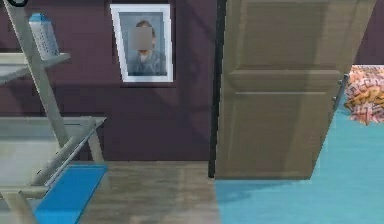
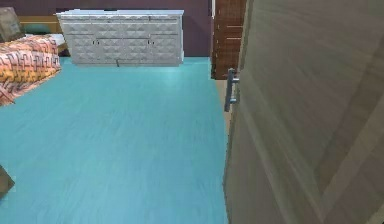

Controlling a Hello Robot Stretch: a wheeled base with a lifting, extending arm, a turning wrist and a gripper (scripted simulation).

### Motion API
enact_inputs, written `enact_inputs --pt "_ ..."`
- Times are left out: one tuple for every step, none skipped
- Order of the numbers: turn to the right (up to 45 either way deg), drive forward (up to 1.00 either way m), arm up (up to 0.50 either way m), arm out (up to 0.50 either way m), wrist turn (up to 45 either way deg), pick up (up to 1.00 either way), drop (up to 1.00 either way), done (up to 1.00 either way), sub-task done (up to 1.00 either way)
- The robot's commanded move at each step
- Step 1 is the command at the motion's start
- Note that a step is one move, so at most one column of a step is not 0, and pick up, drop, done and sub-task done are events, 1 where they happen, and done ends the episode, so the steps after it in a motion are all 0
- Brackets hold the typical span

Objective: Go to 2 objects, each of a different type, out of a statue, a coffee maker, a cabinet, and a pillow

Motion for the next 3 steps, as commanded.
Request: enact_inputs --pt "0.0 0.25 0.00 0.00 0.0 0.00 0.00 0.00 0.00" --pt "45.0 0.00 0.00 0.00 0.0 0.00 0.00 0.00 0.00" --pt "42.0 0.00 0.00 0.00 0.0 0.00 0.00 0.00 0.00"
